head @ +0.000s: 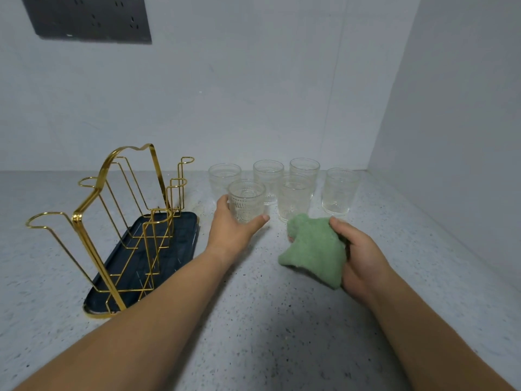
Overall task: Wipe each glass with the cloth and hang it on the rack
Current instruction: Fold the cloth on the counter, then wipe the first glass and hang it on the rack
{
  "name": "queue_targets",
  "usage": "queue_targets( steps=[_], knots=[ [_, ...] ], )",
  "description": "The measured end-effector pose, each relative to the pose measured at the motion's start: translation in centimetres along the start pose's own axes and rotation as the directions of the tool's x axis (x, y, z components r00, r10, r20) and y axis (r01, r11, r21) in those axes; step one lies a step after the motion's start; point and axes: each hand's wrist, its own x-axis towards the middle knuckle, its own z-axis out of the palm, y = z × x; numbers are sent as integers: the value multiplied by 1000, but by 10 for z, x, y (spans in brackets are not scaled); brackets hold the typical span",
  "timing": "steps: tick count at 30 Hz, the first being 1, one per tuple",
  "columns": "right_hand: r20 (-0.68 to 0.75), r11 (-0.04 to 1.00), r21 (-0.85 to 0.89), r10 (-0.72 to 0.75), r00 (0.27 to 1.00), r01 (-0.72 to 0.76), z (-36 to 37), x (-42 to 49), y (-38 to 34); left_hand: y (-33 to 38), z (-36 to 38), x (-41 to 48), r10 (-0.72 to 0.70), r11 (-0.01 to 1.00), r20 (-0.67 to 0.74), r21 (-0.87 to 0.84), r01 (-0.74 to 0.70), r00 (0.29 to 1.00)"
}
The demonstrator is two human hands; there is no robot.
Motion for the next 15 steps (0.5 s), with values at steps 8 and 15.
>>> queue_targets(
  steps=[8, 15],
  knots=[
    [46, 995, 52, -93, 995, 91, -5, 0, 2, -3, 7, 8, 75, 991, -89, 119, -64, 993],
    [54, 990, 42, -140, 989, 138, -1, -5, 4, 9, -6, -29, 163, 987, -15, 11, -163, 987]
  ],
)
